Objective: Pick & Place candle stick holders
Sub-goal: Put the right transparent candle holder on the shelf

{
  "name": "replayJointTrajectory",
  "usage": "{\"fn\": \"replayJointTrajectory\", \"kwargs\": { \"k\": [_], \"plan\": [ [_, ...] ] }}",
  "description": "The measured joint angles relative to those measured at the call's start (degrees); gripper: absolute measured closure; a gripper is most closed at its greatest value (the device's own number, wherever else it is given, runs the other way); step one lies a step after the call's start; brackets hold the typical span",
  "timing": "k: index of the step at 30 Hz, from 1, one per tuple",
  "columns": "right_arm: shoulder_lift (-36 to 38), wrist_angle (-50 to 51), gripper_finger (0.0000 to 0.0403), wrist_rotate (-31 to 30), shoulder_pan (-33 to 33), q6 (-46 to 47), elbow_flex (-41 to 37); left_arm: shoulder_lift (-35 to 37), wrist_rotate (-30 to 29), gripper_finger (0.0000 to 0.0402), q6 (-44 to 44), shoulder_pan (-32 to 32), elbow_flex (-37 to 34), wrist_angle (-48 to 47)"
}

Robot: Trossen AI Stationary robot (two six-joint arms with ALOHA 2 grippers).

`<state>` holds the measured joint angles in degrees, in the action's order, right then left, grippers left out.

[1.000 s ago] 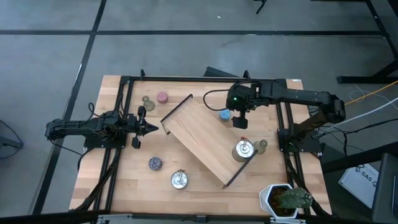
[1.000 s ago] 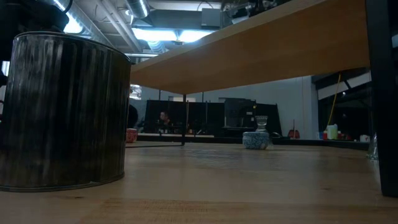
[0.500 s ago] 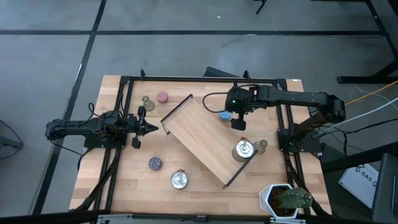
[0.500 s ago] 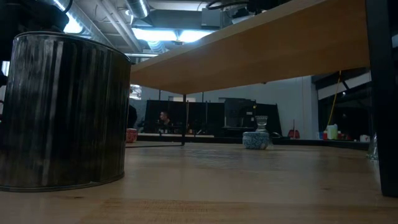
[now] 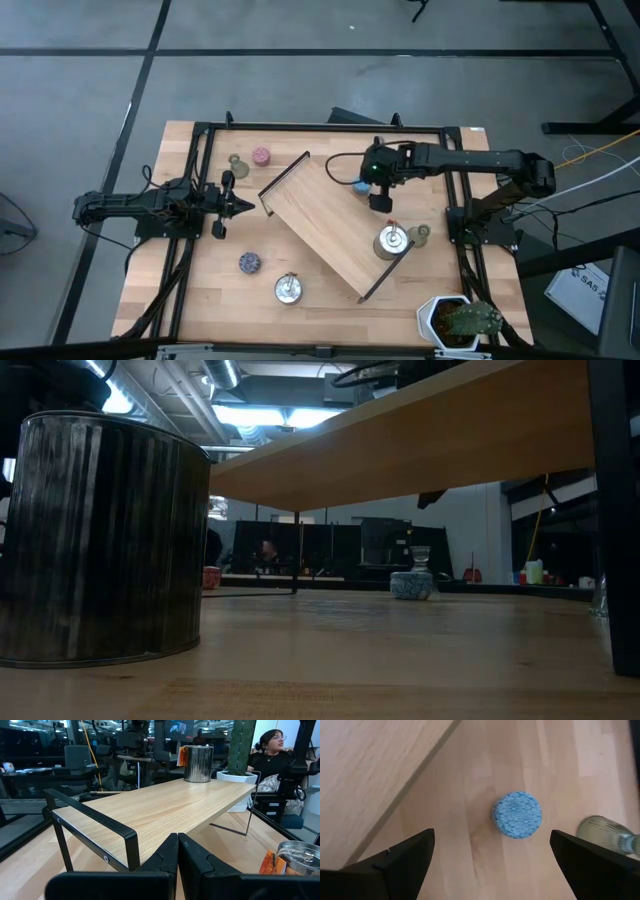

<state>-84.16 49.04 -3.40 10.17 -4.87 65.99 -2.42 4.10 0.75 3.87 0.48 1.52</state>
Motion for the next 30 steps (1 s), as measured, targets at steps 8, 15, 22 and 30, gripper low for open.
{"fn": "replayJointTrajectory", "kwargs": {
  "k": [8, 15, 22, 30],
  "plan": [
    [0.0, 0.1, 0.0004, 1.92, 1.61, 0.31, -0.1, 0.02, 0.0, 0.0398, 0.0, 0.0, -0.01, -0.01],
    [0.0, 1.37, 0.0004, 4.24, 5.19, -2.86, -0.1, 0.0, 0.0, 0.0398, 0.0, -0.02, -0.01, 0.01],
    [0.69, 4.79, 0.0004, 4.07, 6.82, -3.08, -0.11, 0.0, 0.0, 0.0398, 0.0, -0.01, 0.01, -0.01],
    [5.23, 6.05, 0.0004, 4.1, 6.8, -2.0, -1.45, 0.0, 0.0, 0.0398, 0.0, 0.01, -0.01, -0.01]
  ]
}}
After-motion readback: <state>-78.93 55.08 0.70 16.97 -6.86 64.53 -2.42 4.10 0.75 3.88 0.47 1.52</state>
